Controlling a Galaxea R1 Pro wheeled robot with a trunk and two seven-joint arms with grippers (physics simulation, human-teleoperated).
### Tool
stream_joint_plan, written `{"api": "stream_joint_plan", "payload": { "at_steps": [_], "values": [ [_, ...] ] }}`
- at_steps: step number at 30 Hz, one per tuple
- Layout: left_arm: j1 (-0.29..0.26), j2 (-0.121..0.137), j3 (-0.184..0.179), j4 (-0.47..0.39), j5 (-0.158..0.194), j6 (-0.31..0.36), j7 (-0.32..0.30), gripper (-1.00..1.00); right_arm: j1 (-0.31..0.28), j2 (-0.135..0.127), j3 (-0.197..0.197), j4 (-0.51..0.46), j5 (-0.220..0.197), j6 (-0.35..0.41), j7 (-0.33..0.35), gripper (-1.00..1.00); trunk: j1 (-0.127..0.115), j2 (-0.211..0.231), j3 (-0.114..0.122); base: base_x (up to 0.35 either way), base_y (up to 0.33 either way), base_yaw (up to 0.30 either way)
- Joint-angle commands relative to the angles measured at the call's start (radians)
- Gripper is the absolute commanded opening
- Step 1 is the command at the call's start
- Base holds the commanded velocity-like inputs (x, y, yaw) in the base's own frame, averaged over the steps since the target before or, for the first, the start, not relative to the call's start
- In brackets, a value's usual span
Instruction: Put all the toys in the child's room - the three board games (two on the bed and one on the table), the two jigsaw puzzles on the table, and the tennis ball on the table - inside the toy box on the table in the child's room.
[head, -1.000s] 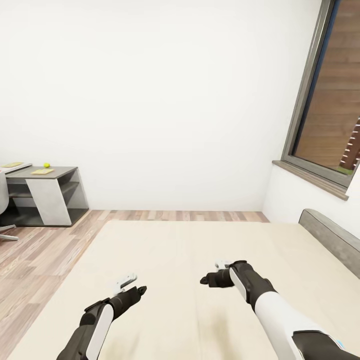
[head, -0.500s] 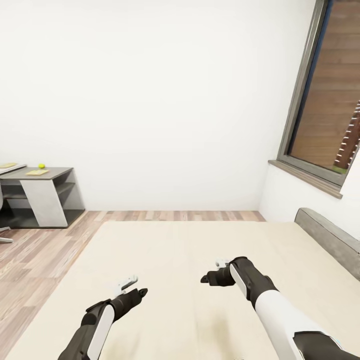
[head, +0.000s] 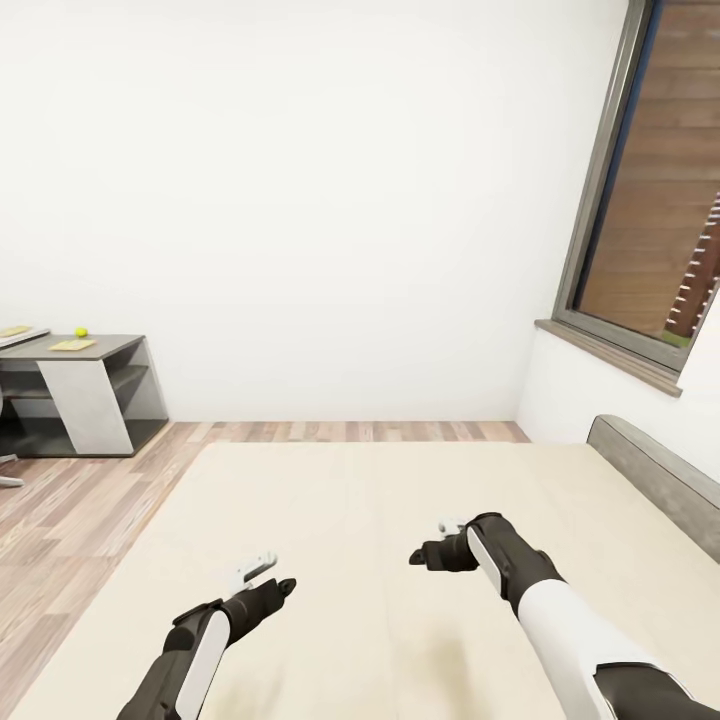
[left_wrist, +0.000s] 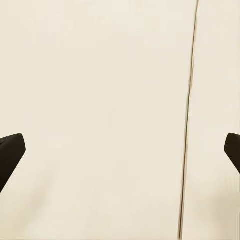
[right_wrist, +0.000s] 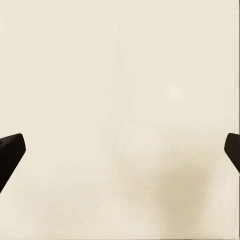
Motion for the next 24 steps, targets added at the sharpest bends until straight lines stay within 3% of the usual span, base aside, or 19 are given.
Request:
{"api": "stream_joint_plan", "payload": {
  "at_steps": [1, 10, 12, 15, 16, 18, 24],
  "values": [
    [-0.001, -0.001, 0.003, -0.001, 0.01, 0.006, 0.004, 1.0, 0.0, 0.0, 0.0, -0.001, 0.002, 0.005, 0.003, 1.0, 0.0, -0.001, -0.001, 0.0, 0.0, -0.009],
    [-0.001, -0.007, 0.0, -0.033, 0.012, 0.021, 0.003, 1.0, -0.001, -0.048, -0.001, -0.004, 0.0, 0.022, 0.004, 1.0, 0.0, -0.001, -0.001, 0.0, 0.0, -0.004],
    [0.001, -0.012, -0.002, -0.066, 0.03, 0.05, 0.003, 1.0, -0.001, -0.071, -0.001, -0.012, -0.004, 0.057, 0.005, 1.0, 0.0, -0.001, -0.001, 0.0, 0.0, -0.001],
    [0.004, -0.013, -0.005, -0.098, 0.085, 0.089, 0.014, 1.0, 0.0, -0.09, -0.001, -0.039, -0.007, 0.112, 0.006, 1.0, 0.0, -0.001, -0.001, 0.0, 0.0, 0.0],
    [0.004, -0.013, -0.005, -0.098, 0.085, 0.089, 0.014, 1.0, 0.0, -0.09, -0.001, -0.039, -0.007, 0.112, 0.006, 1.0, 0.0, -0.001, -0.001, 0.0, 0.0, 0.0],
    [0.005, -0.012, -0.007, -0.111, 0.119, 0.107, 0.028, 1.0, 0.01, -0.101, -0.002, -0.062, -0.008, 0.151, 0.006, 1.0, 0.0, -0.001, -0.001, 0.0, 0.0, 0.0],
    [0.006, -0.011, -0.009, -0.125, 0.158, 0.126, 0.074, 1.0, 0.051, -0.122, -0.003, -0.137, -0.01, 0.219, 0.007, 1.0, 0.0, -0.001, -0.001, 0.0, 0.0, 0.0]
  ]
}}
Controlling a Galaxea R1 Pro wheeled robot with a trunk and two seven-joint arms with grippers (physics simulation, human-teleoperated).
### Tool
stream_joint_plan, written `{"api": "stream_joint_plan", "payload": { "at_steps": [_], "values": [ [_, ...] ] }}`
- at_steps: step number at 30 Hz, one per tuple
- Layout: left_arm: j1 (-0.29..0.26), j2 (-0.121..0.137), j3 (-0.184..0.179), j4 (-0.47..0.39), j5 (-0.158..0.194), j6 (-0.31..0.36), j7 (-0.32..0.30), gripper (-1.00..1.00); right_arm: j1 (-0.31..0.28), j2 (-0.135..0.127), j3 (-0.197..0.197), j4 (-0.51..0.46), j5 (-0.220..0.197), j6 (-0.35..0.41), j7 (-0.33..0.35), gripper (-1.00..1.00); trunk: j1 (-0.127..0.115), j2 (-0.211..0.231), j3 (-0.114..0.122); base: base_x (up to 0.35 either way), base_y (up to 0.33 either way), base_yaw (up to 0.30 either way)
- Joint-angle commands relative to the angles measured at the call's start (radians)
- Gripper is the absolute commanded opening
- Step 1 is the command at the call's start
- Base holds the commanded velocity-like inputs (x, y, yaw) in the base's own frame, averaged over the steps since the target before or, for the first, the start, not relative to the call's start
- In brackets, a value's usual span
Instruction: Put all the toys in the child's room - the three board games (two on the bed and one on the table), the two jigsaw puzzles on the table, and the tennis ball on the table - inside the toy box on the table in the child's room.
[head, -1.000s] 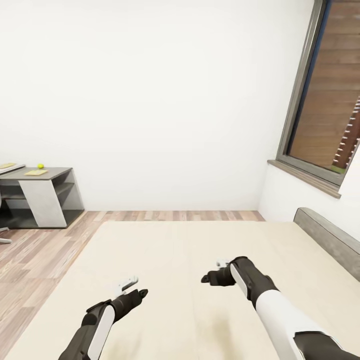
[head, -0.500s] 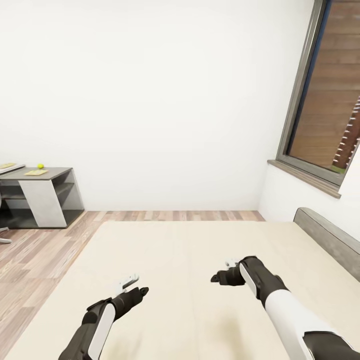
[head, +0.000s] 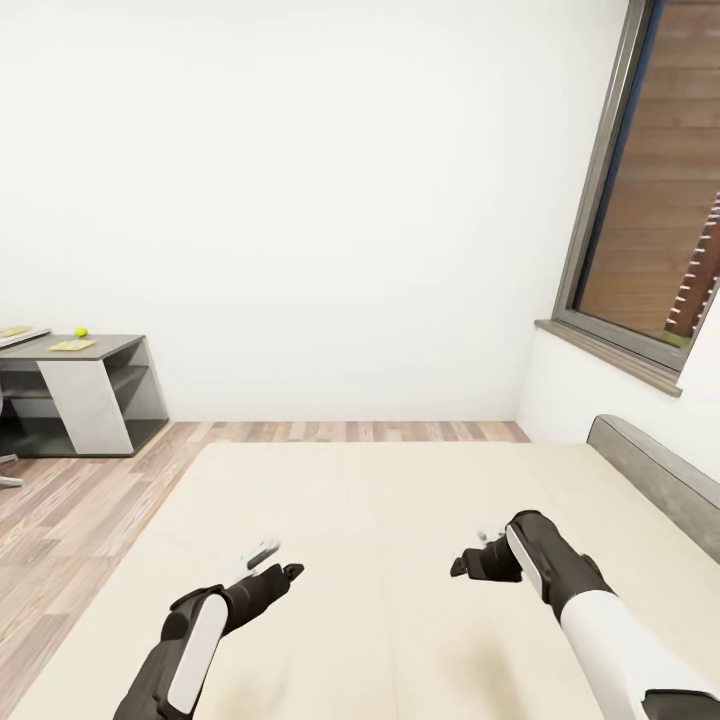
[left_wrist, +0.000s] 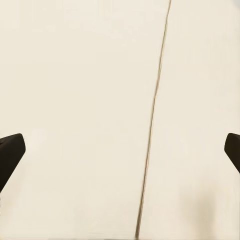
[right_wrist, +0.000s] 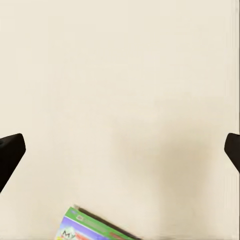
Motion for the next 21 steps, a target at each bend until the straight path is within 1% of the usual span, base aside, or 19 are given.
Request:
{"api": "stream_joint_plan", "payload": {
  "at_steps": [1, 5, 6, 8, 9, 13, 14, 16, 17, 19, 20, 21],
  "values": [
    [-0.001, -0.001, 0.002, -0.001, 0.011, 0.005, 0.009, 1.0, 0.0, 0.0, 0.0, -0.002, 0.001, 0.005, 0.003, 1.0, 0.0, -0.001, -0.001, 0.0, 0.0, 0.0],
    [-0.001, -0.002, 0.0, -0.005, 0.029, 0.015, 0.038, 1.0, 0.063, -0.034, 0.0, -0.131, -0.001, 0.068, 0.003, 1.0, 0.0, -0.001, -0.001, 0.0, 0.0, 0.0],
    [-0.001, -0.002, 0.0, -0.005, 0.029, 0.015, 0.038, 1.0, 0.063, -0.034, 0.0, -0.131, -0.001, 0.068, 0.003, 1.0, 0.0, -0.001, -0.001, 0.0, 0.0, 0.0],
    [-0.003, -0.002, -0.001, -0.004, 0.033, 0.019, 0.046, 1.0, 0.102, -0.05, -0.001, -0.201, -0.001, 0.083, 0.003, 1.0, -0.008, 0.013, 0.005, 0.0, 0.0, 0.0],
    [-0.003, -0.002, -0.001, -0.004, 0.033, 0.019, 0.046, 1.0, 0.102, -0.05, -0.001, -0.201, -0.001, 0.083, 0.003, 1.0, -0.012, 0.02, 0.008, 0.0, 0.0, 0.0],
    [-0.005, -0.003, -0.001, -0.002, 0.038, 0.026, 0.053, 1.0, 0.186, -0.067, -0.002, -0.321, -0.001, 0.083, 0.003, 1.0, -0.027, 0.048, 0.021, 0.0, 0.0, 0.0],
    [-0.005, -0.003, -0.001, -0.002, 0.038, 0.026, 0.053, 1.0, 0.186, -0.067, -0.002, -0.321, -0.001, 0.083, 0.003, 1.0, -0.031, 0.055, 0.024, 0.0, 0.0, 0.0],
    [-0.005, -0.003, -0.002, -0.001, 0.039, 0.028, 0.055, 1.0, 0.225, -0.071, -0.002, -0.363, -0.002, 0.083, 0.003, 1.0, -0.038, 0.069, 0.03, 0.0, 0.0, 0.0],
    [-0.005, -0.003, -0.002, -0.001, 0.039, 0.028, 0.055, 1.0, 0.225, -0.071, -0.002, -0.363, -0.002, 0.083, 0.003, 1.0, -0.042, 0.076, 0.033, 0.0, 0.0, 0.0],
    [-0.005, -0.003, -0.002, -0.001, 0.04, 0.03, 0.057, 1.0, 0.255, -0.074, -0.002, -0.395, -0.002, 0.083, 0.003, 1.0, -0.05, 0.09, 0.04, 0.0, 0.0, 0.0],
    [-0.005, -0.003, -0.002, -0.001, 0.04, 0.03, 0.057, 1.0, 0.255, -0.074, -0.002, -0.395, -0.002, 0.083, 0.003, 1.0, -0.054, 0.097, 0.043, 0.0, 0.0, 0.0],
    [-0.006, -0.003, -0.002, -0.001, 0.04, 0.03, 0.057, 1.0, 0.268, -0.075, -0.002, -0.407, -0.002, 0.083, 0.003, 1.0, -0.058, 0.104, 0.046, 0.0, 0.0, 0.0]
  ]
}}
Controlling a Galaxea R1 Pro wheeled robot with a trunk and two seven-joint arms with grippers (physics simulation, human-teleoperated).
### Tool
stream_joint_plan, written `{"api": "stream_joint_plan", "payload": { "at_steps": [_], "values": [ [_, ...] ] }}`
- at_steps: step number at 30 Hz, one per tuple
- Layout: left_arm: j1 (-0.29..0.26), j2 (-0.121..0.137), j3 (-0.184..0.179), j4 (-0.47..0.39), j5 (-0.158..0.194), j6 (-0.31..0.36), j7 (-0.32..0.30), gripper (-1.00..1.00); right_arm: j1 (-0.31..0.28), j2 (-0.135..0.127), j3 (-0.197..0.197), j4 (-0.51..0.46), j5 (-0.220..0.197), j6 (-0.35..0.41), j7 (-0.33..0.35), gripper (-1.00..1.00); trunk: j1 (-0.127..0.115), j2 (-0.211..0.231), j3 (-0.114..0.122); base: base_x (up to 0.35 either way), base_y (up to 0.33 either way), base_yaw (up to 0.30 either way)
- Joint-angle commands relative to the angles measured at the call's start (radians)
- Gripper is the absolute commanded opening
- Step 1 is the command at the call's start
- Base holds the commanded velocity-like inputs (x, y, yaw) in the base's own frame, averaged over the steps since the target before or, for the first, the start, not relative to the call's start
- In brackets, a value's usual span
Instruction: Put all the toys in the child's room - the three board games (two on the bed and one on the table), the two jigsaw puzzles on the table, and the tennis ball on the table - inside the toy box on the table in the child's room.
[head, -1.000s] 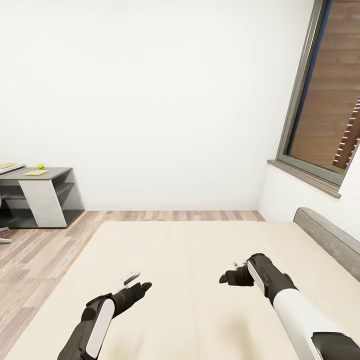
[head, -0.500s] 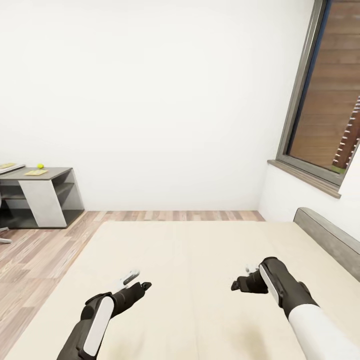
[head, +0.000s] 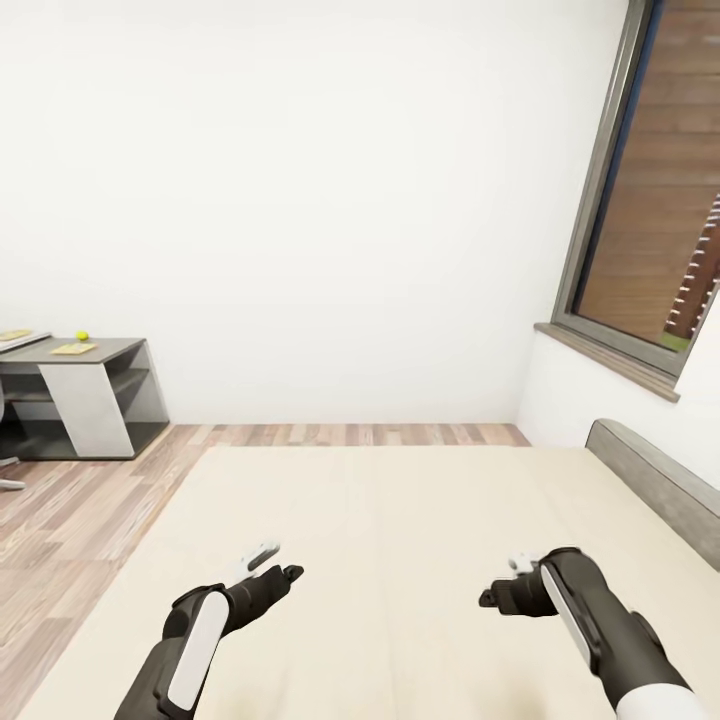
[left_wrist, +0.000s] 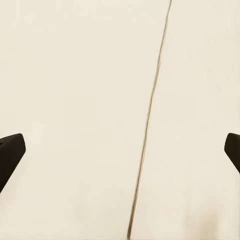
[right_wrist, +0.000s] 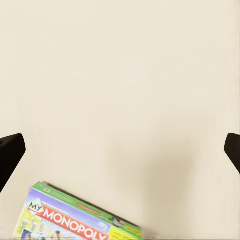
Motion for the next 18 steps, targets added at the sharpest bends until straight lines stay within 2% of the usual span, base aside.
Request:
{"api": "stream_joint_plan", "payload": {
  "at_steps": [1, 9, 18],
  "values": [
    [-0.001, -0.001, 0.002, -0.001, 0.011, 0.005, 0.008, 1.0, 0.011, -0.001, 0.0, -0.011, 0.001, 0.004, 0.003, 1.0, -0.004, 0.007, 0.002, 0.0, 0.0, 0.0],
    [-0.002, -0.001, 0.002, 0.0, 0.011, 0.006, 0.009, 1.0, 0.044, -0.004, 0.002, -0.039, 0.002, 0.004, 0.003, 1.0, -0.035, 0.063, 0.027, 0.0, 0.0, 0.0],
    [-0.002, 0.0, 0.002, 0.004, 0.011, 0.007, 0.01, 1.0, 0.056, -0.006, 0.002, -0.051, 0.002, 0.004, 0.003, 1.0, -0.069, 0.126, 0.055, 0.0, 0.0, 0.0]
  ]
}}
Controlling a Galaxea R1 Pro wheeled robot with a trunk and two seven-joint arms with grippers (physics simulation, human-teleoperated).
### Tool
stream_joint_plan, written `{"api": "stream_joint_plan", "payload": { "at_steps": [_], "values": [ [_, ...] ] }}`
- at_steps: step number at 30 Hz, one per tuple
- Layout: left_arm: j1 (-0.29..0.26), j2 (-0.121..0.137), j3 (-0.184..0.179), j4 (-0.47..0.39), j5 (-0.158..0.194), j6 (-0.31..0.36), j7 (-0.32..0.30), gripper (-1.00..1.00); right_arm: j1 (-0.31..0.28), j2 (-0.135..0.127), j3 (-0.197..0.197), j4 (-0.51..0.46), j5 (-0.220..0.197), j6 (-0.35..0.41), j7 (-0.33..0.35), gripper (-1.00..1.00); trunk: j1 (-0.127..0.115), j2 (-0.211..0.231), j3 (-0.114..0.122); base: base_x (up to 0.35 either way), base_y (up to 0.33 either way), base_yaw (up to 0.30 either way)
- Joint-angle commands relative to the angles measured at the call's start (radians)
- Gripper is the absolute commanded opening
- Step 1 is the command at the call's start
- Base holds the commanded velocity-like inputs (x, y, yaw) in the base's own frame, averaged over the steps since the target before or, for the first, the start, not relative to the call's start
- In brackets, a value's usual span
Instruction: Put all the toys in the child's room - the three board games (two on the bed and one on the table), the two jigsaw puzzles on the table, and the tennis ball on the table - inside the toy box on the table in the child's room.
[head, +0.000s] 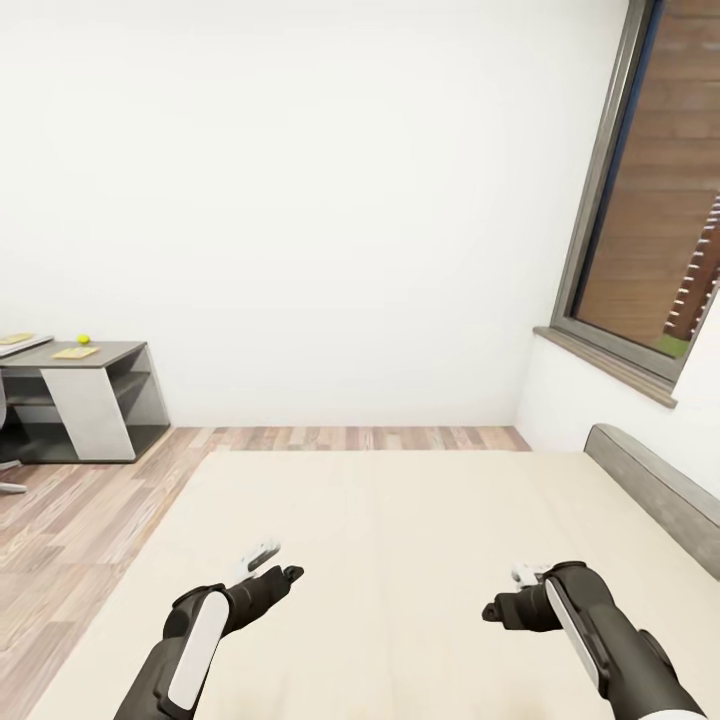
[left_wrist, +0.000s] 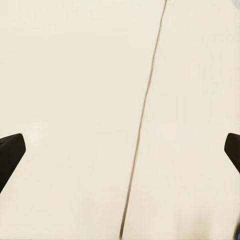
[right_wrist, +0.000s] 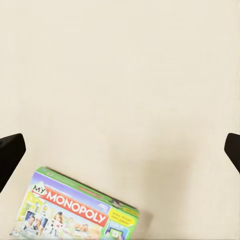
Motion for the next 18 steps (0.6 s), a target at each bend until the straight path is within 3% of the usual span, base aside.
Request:
{"api": "stream_joint_plan", "payload": {
  "at_steps": [1, 11, 18],
  "values": [
    [-0.001, -0.001, 0.002, -0.001, 0.011, 0.005, 0.008, 1.0, -0.001, 0.0, 0.0, -0.001, 0.002, 0.004, 0.003, 1.0, -0.004, 0.006, 0.002, 0.0, 0.0, 0.0],
    [-0.001, -0.002, -0.001, 0.003, 0.01, 0.005, 0.008, 1.0, 0.003, -0.01, 0.0, -0.021, 0.001, 0.004, 0.003, 1.0, -0.042, 0.076, 0.03, 0.0, 0.0, 0.0],
    [-0.002, -0.001, -0.041, 0.004, 0.01, 0.004, 0.011, 1.0, 0.004, -0.023, -0.003, -0.04, -0.001, 0.004, 0.004, 1.0, -0.069, 0.125, 0.044, 0.0, 0.0, 0.0]
  ]
}}
